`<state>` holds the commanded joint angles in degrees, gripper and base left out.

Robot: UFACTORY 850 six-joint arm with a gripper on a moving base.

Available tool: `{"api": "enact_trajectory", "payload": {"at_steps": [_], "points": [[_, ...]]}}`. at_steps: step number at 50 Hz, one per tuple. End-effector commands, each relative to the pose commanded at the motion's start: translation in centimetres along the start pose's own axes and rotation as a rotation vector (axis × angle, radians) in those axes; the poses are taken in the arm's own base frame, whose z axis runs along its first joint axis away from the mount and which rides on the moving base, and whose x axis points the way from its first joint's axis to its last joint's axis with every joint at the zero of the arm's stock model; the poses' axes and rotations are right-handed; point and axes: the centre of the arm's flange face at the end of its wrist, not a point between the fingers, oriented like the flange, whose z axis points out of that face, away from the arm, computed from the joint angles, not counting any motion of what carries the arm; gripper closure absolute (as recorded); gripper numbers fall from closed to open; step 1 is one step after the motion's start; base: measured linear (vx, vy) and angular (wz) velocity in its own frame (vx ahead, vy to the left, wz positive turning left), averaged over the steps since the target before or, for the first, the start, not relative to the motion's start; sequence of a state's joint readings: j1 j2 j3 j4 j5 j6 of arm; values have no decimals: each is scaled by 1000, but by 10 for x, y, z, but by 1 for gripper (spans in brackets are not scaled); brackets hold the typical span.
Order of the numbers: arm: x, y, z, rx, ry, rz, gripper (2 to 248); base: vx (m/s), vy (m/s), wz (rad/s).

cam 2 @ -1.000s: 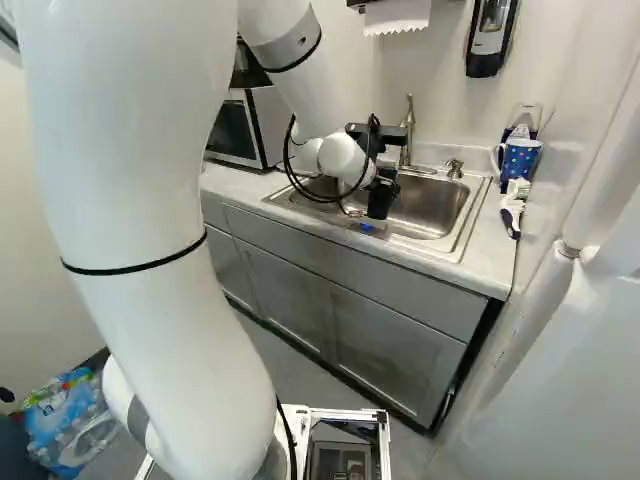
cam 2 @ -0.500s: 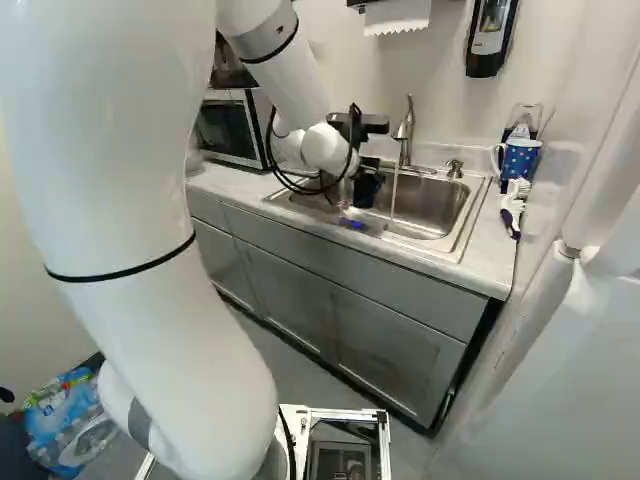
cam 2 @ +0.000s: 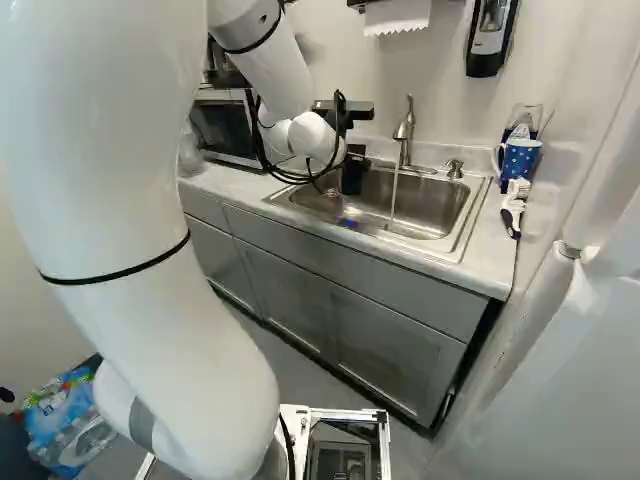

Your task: Rinse the cup and place it in the tray

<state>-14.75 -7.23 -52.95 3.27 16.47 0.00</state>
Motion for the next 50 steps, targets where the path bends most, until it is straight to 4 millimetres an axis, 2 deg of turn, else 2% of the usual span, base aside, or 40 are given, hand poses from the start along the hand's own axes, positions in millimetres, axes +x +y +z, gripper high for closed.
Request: {"api": "enact_trajectory", "payload": {"at_steps": [21, 50], "points": [[19, -2, -14, 4, 44, 0, 124, 0, 0, 0], [52, -11, -14, 20, 71, -5, 124, 0, 0, 0]]}}
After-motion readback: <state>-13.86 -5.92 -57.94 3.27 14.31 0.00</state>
